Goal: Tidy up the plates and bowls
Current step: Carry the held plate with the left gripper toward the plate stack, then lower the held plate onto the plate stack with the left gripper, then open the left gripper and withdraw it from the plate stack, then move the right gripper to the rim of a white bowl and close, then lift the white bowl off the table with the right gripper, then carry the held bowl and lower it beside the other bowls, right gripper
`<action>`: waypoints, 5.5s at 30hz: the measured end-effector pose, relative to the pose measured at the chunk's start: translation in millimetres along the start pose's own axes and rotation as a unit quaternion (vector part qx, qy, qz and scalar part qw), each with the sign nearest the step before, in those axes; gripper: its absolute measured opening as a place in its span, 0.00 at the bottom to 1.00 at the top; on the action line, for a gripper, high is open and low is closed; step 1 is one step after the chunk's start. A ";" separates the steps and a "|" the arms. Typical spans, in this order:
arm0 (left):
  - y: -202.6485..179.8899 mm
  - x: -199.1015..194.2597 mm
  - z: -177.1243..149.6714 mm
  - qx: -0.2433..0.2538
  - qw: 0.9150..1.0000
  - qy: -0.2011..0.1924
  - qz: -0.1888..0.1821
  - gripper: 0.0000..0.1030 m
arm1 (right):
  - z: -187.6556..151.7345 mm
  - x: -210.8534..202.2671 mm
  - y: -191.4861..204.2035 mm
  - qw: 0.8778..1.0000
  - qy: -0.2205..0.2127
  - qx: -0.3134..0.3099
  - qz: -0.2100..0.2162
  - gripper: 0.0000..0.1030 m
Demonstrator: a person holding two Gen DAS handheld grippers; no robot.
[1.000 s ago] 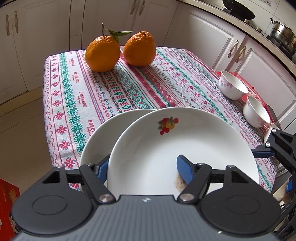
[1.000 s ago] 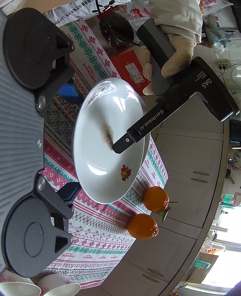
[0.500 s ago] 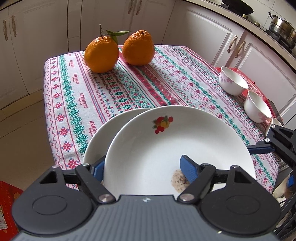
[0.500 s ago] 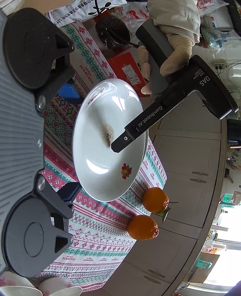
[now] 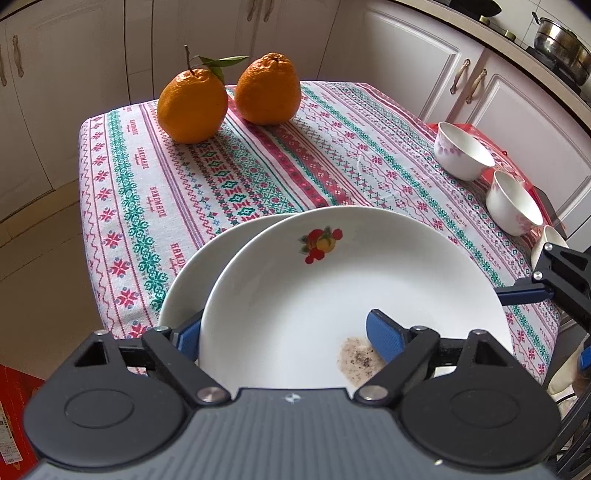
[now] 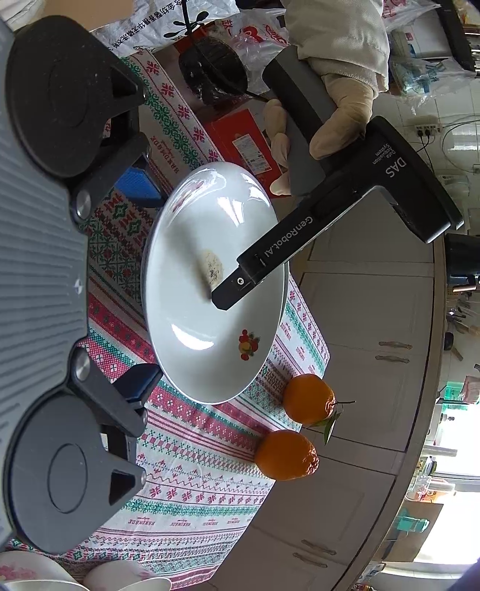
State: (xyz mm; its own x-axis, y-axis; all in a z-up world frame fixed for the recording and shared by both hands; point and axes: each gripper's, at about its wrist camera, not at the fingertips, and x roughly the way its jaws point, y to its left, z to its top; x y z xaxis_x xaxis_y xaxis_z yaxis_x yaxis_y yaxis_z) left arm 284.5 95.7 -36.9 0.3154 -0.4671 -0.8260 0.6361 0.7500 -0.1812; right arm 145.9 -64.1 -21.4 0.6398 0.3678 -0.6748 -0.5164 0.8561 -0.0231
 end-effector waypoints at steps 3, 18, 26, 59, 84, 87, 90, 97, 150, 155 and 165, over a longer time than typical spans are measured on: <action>-1.5 1.5 2.0 0.003 1.000 0.003 0.001 0.86 | -1.1 -2.1 -0.5 1.000 -0.004 0.002 0.000 0.91; -5.5 0.7 7.0 0.028 0.999 0.024 0.020 0.88 | -3.4 -3.9 -1.1 1.000 -0.017 0.002 0.012 0.91; -1.3 -6.4 7.0 0.020 0.999 0.012 0.027 0.88 | -3.0 1.6 -0.6 1.000 -0.013 0.003 0.016 0.91; -74.7 -62.8 -20.0 0.078 0.983 -0.147 0.078 0.93 | -18.3 -62.5 -23.2 0.996 -0.042 0.014 -0.083 1.00; -303.7 29.8 -66.8 0.180 0.966 -0.186 -0.027 0.97 | -155.1 -183.8 -143.9 0.958 -0.037 0.182 -0.218 1.00; -317.3 43.0 -64.2 0.191 0.964 -0.178 -0.042 0.97 | -166.9 -184.9 -156.4 0.956 -0.028 0.202 -0.209 1.00; -329.7 56.1 -62.5 0.198 0.963 -0.173 -0.051 0.97 | -176.9 -184.4 -167.8 0.957 -0.022 0.218 -0.192 1.00; -345.2 76.7 -54.9 0.210 0.961 -0.166 -0.064 0.96 | -185.3 -176.1 -186.1 0.958 -0.016 0.242 -0.152 0.99; -297.1 27.7 -67.5 0.152 0.973 -0.172 -0.026 0.81 | -133.3 -137.5 -162.5 0.977 -0.012 0.211 -0.019 0.72; -279.6 19.1 -72.7 0.136 0.975 -0.173 -0.012 0.81 | -118.9 -121.4 -150.8 0.982 -0.008 0.189 -0.001 0.72; -247.5 12.4 -75.2 0.108 0.979 -0.170 0.013 0.81 | -92.4 -86.9 -136.8 0.986 -0.001 0.162 0.027 0.72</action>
State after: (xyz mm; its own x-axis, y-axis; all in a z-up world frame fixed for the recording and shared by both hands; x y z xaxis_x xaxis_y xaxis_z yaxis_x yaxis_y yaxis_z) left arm 78.0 -60.5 -42.5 0.5261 -0.6065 -0.5962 0.7477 0.6638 -0.0155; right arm 108.4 -246.8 -27.8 0.6181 0.4158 -0.6671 -0.3409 0.9065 0.2492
